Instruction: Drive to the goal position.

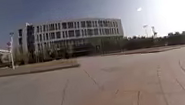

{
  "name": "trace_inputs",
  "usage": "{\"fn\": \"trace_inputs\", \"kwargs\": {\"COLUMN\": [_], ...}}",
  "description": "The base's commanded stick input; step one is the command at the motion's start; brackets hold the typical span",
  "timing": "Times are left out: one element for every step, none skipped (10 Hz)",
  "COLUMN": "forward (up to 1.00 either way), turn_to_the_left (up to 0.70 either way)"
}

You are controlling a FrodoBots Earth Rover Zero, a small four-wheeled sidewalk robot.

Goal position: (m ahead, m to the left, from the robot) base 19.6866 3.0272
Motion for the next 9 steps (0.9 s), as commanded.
{"fn": "trace_inputs", "kwargs": {"forward": [0.7, 0.7, 0.7, 0.7, 0.7, 0.7, 0.7, 0.7, 0.7], "turn_to_the_left": [0.0, 0.0, 0.0, 0.0, 0.0, 0.0, 0.0, 0.0, 0.0]}}
